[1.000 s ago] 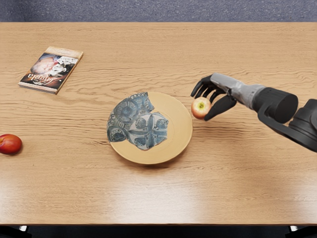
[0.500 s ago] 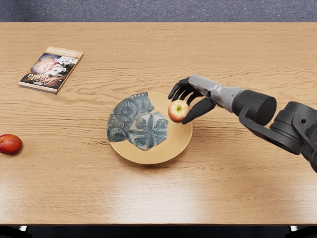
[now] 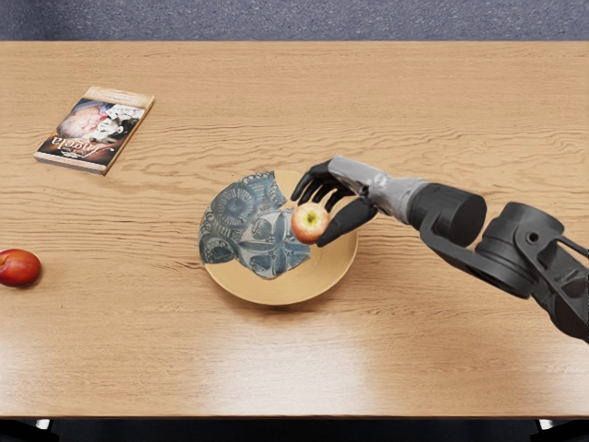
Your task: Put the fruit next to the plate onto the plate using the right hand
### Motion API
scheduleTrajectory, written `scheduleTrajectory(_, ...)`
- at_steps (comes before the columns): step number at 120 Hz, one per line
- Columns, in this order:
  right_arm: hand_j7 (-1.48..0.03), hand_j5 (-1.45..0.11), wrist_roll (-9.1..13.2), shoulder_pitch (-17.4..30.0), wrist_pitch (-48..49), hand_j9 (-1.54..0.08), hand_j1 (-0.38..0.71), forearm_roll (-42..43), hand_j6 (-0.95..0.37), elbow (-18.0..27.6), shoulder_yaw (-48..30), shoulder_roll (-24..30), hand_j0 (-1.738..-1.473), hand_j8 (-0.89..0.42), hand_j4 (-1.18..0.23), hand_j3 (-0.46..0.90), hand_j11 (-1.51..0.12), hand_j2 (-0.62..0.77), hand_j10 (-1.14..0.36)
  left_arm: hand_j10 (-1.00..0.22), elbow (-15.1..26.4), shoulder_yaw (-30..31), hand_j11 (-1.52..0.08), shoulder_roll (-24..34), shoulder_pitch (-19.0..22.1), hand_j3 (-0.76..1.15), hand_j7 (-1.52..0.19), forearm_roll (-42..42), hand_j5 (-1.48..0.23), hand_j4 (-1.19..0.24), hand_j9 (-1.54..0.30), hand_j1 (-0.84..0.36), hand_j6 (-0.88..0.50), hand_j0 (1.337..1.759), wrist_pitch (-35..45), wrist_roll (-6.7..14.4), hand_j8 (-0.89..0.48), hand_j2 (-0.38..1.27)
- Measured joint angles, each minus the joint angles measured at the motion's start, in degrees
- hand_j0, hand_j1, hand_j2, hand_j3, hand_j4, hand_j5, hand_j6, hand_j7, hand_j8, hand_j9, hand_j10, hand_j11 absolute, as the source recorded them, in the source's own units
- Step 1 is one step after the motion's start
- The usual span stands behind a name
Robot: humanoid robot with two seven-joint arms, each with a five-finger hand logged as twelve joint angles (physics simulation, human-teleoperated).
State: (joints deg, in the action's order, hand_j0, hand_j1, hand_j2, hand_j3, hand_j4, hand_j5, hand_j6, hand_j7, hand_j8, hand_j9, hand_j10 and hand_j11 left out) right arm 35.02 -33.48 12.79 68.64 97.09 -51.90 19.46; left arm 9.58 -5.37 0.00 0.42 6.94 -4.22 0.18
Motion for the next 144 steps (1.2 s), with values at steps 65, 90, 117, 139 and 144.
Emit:
scheduleTrajectory(65, -0.67, -0.68, 0.0, 0.5, -0.8, -0.68, 0.19, 0.2, -0.48, -1.3, 2.8, -1.5, -1.658, -0.44, -0.51, 0.0, -0.68, 0.15, -0.51, -0.01, 0.0, 0.0, -0.01, 0.0, 0.0, 0.0, -0.01, 0.0, -0.01, -0.01, -0.01, 0.34, -0.01, 1.658, 0.0, 0.0, -0.01, 0.0)
scheduleTrajectory(90, -0.34, -0.34, 0.0, 0.4, 0.0, -0.34, -0.07, -0.3, -0.25, -1.4, 0.9, -1.1, -1.658, -0.23, -0.26, 0.0, -0.34, 0.04, -0.26, -0.01, 0.0, 0.0, -0.01, 0.0, 0.0, 0.0, -0.01, 0.0, -0.01, -0.01, -0.01, 0.34, -0.01, 1.658, 0.0, 0.0, -0.01, 0.0)
scheduleTrajectory(117, -0.12, -0.12, 0.0, 0.2, 9.9, -0.12, -0.25, -13.7, -0.09, -3.9, -9.7, 3.8, -1.658, -0.08, -0.09, 0.0, -0.12, 0.01, -0.09, -0.01, 0.0, 0.0, -0.01, 0.0, 0.0, 0.0, -0.01, 0.0, -0.01, -0.01, -0.01, 0.34, -0.01, 1.658, 0.0, 0.0, -0.01, 0.0)
scheduleTrajectory(139, -0.05, -0.05, 0.0, 0.1, 19.3, -0.05, -0.31, -28.9, -0.04, -12.4, -16.6, 7.8, -1.658, -0.03, -0.04, 0.0, -0.05, 0.01, -0.04, -0.01, 0.0, 0.0, -0.01, 0.0, -0.1, 0.0, -0.01, 0.0, -0.01, -0.01, -0.01, 0.34, -0.01, 1.658, 0.0, 0.0, -0.01, 0.0)
scheduleTrajectory(144, -0.04, -0.04, 0.0, 0.1, 20.3, -0.04, -0.32, -31.1, -0.03, -14.6, -17.2, 9.2, -1.658, -0.03, -0.03, 0.0, -0.04, 0.0, -0.03, -0.01, 0.0, -0.1, -0.01, 0.0, -0.1, 0.0, -0.01, 0.0, -0.01, -0.01, -0.01, 0.34, -0.01, 1.658, 0.0, 0.0, -0.01, 0.0)
